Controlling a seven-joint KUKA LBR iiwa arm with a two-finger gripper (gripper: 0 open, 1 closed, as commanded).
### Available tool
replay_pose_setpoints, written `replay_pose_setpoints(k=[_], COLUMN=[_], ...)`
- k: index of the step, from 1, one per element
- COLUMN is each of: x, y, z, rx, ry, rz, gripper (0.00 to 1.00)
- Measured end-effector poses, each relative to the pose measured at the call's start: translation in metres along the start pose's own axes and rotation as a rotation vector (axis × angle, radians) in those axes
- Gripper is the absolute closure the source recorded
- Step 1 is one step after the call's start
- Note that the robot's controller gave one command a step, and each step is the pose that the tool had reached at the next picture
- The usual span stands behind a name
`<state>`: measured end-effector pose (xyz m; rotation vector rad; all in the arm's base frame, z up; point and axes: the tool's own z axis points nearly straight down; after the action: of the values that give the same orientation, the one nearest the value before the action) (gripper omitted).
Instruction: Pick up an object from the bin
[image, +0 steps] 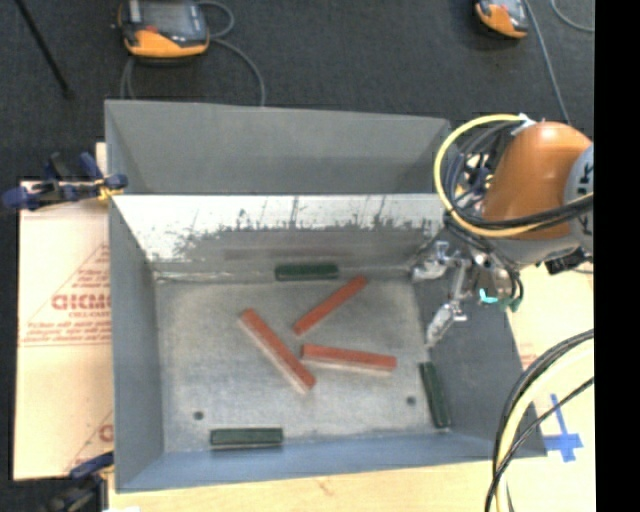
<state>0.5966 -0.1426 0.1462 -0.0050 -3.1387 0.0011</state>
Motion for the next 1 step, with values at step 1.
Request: replay_pose_setpoints(k=[1], x=[-0.0020], y=[0.0002], z=[-0.0041], rx=[0.001], ry=[-0.007], rz=[-0.002], gripper=[0.00])
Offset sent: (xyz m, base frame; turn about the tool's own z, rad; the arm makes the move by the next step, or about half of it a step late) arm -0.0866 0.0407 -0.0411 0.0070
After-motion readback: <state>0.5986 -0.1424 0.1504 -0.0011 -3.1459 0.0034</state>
